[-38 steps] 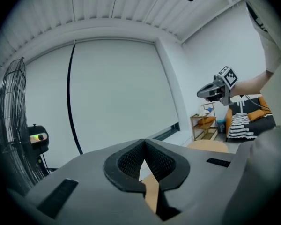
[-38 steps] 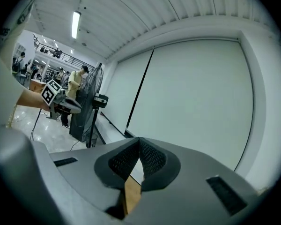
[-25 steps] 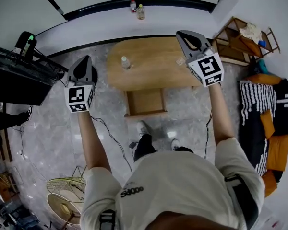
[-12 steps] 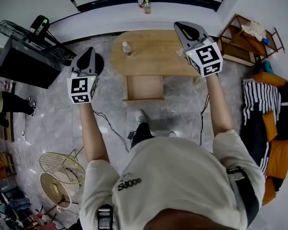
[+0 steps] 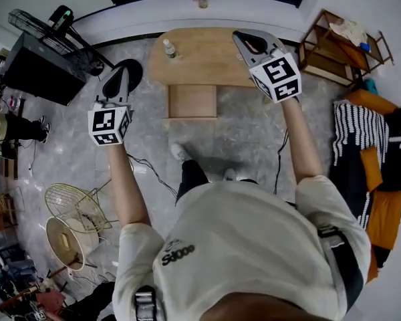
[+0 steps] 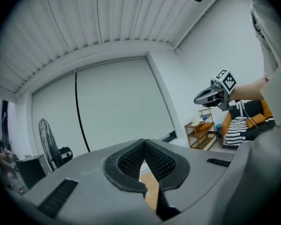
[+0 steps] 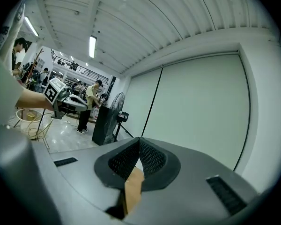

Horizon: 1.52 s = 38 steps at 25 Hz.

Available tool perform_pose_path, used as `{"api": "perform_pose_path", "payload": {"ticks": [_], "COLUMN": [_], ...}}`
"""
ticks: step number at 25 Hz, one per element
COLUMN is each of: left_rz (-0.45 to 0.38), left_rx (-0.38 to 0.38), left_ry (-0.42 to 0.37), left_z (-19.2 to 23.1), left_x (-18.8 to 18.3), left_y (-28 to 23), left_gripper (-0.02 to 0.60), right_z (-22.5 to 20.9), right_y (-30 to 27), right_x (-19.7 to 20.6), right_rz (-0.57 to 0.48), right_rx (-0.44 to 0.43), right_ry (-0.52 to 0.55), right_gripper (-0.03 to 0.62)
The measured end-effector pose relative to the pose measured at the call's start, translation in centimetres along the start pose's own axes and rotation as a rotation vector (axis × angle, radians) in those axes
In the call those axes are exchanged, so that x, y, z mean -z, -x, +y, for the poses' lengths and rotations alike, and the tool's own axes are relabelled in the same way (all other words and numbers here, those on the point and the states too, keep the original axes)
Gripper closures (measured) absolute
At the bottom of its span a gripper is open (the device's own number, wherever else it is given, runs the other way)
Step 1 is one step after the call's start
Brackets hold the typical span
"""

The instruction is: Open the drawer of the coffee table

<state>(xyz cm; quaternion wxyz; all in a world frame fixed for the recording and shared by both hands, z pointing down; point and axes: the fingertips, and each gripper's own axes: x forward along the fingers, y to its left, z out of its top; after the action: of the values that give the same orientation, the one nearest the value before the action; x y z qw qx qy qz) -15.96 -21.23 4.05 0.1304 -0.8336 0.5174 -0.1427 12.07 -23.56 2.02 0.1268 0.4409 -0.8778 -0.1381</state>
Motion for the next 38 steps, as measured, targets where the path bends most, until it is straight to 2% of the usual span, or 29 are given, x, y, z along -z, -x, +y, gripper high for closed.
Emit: {"api": "perform_pose_path", "payload": {"ticks": [4, 11, 22, 32, 38], "left_rz": [-0.003, -0.043, -0.029, -0.057, -0.069], "left_rx": [-0.015, -0.039, -0.043, -0.029, -0.031], "left_ry": [-0.019, -0.021, -0.046, -0.039, -0.064], "left_z": [-0.5, 2.8, 8.9, 9.4, 10.1], "left_x": [-1.4, -2.7, 0.0, 0.1, -0.5], "left_y": [2.3, 4.9, 10.6, 15.6, 17.8], "left_gripper": [0.563, 0.563, 0.563, 0.563, 0.563], "right_z": [0.7, 2.5, 10.9, 15.6, 17.6], "right_y": [2.3, 2.6, -0.4, 0.5, 1.2], "right_x": [-1.1, -3.9, -7.8, -10.8, -12.9], "right_rz": [-0.011, -0.031, -0.017, -0.016, -0.038], "right_rx": [-0.009, 0.03, 0.06, 0.075, 0.072], "right_ry": [0.004, 0.018, 0.016, 0.049, 0.063], "right_gripper": [0.588, 0.588, 0.588, 0.588, 0.589]}}
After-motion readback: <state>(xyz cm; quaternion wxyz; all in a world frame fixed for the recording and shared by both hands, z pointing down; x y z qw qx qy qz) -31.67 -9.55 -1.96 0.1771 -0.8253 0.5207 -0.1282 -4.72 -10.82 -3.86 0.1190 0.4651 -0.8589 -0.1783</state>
